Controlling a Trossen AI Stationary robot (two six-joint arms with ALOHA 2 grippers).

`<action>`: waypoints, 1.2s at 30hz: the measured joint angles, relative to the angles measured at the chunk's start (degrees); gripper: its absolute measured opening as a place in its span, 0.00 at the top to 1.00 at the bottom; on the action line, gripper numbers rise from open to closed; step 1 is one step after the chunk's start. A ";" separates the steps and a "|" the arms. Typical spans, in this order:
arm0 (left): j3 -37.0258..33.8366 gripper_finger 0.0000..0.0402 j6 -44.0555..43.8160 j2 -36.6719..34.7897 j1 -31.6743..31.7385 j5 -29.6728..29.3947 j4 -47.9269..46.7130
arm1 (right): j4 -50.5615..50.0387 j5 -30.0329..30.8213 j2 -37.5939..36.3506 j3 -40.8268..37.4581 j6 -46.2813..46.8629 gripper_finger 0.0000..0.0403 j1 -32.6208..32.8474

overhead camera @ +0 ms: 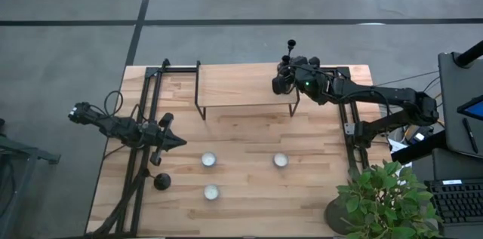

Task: Pick & Place candle stick holders
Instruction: Put the top black candle holder on the shelf aligned with the other candle holder, then put the blue scented candle on the shelf

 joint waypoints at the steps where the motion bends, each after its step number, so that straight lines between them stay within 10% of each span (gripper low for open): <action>1: 0.02 0.99 0.01 0.01 0.00 0.00 0.00 | -0.17 0.41 0.00 0.00 -0.01 0.86 0.02; 29: 0.02 0.99 0.00 0.01 0.00 0.00 -0.01 | -12.55 -1.93 -2.72 0.00 10.37 0.52 4.21; 36: 0.01 0.99 0.01 0.01 0.01 0.00 -0.02 | -15.81 -11.77 -3.38 0.00 14.03 0.50 6.03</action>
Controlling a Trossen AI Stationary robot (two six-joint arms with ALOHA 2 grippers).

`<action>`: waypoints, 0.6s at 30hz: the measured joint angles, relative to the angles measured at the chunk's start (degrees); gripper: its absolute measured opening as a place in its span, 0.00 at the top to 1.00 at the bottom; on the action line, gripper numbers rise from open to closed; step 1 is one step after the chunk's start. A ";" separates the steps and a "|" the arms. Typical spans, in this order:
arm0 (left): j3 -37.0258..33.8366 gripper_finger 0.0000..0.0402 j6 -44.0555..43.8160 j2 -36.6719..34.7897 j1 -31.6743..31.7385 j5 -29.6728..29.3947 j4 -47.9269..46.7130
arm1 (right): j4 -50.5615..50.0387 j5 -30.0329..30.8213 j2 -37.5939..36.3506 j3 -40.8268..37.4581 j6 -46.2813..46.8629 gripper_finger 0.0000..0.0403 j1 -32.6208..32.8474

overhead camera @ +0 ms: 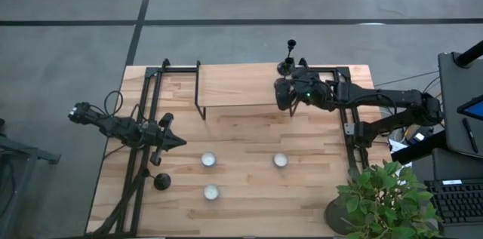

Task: Pick & Place candle stick holders
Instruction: Put the blue scented candle on the shelf

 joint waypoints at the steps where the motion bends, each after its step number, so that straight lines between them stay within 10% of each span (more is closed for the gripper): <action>1: -0.01 0.99 0.00 0.00 -0.02 0.00 -0.01 | -0.03 -1.93 0.02 0.00 0.00 0.50 0.31; 18: 0.01 0.99 0.01 0.00 -0.02 0.00 0.00 | -1.89 -17.11 0.08 0.00 0.03 0.53 12.75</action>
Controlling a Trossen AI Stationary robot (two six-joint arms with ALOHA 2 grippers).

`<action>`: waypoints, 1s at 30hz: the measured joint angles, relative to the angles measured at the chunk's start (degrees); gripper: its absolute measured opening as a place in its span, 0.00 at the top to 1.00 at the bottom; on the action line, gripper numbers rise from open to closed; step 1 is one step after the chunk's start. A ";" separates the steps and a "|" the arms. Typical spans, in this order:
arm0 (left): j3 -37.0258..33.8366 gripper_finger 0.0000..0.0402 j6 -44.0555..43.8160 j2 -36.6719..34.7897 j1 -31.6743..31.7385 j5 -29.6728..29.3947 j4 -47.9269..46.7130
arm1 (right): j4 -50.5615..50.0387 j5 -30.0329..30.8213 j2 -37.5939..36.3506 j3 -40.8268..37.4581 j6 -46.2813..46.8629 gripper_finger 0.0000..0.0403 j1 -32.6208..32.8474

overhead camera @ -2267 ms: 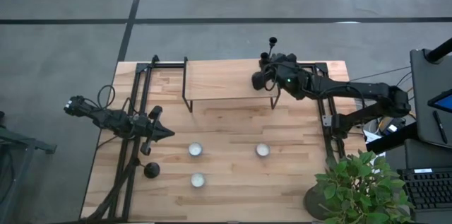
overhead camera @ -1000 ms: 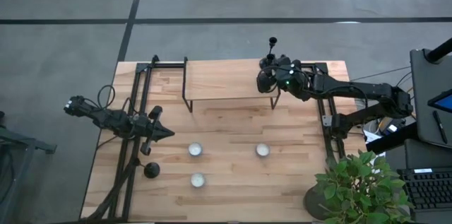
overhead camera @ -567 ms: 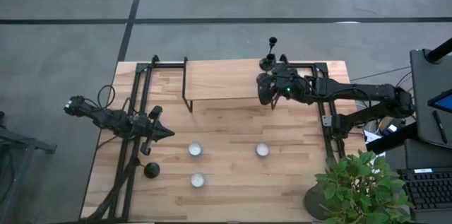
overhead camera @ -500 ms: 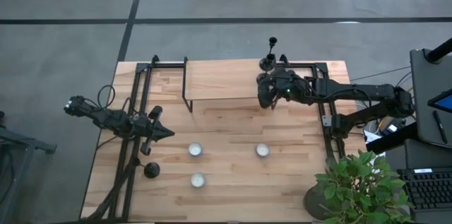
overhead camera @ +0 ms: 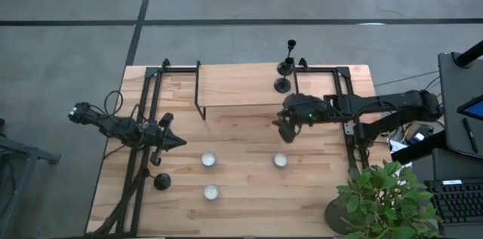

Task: Pick & Place candle stick holders
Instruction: Put the blue scented candle on the shelf

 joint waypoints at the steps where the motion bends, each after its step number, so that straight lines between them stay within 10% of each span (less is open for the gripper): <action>1: -0.02 0.99 -0.01 0.00 0.01 0.00 0.00 | 0.02 -0.32 0.01 0.00 0.73 0.53 0.98; 30: -0.02 0.99 -2.28 0.09 0.02 -1.28 6.63 | 0.92 -8.07 11.79 -0.02 9.82 0.67 12.56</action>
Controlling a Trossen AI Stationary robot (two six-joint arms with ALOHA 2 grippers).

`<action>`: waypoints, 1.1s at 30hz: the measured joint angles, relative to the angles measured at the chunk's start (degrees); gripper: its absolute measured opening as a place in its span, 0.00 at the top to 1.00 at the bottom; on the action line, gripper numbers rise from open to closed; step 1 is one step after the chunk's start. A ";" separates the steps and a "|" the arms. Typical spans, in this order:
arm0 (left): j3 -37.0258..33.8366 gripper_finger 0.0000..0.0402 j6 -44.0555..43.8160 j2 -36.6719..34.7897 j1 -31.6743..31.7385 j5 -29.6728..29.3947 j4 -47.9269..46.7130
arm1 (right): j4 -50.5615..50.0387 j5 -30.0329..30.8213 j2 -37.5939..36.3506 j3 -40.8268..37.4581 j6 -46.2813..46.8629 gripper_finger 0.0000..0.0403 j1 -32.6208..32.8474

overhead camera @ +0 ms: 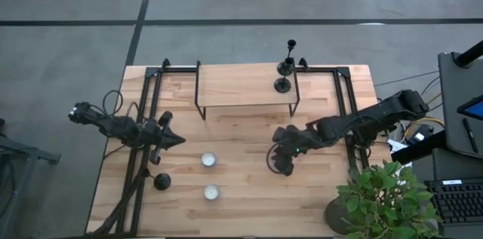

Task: Pick & Place candle stick holders
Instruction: Put the blue scented candle on the shelf

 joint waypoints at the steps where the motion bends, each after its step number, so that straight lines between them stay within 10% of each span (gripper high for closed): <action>1: 0.00 0.99 -0.97 0.02 0.00 -0.44 2.81 | 0.24 0.26 -0.10 0.00 0.54 0.67 0.02; 17: 1.38 0.99 -23.85 0.31 0.17 -14.61 42.73 | 11.32 7.40 -0.27 0.00 3.47 0.78 0.00; 23: 8.39 0.99 -32.77 2.42 0.07 -12.74 22.62 | 11.29 7.10 -0.27 0.00 1.75 0.92 0.00; 33: 32.65 0.99 -51.79 19.52 0.09 -7.99 -38.97 | 11.13 5.91 -0.27 -0.46 -1.31 0.98 -0.44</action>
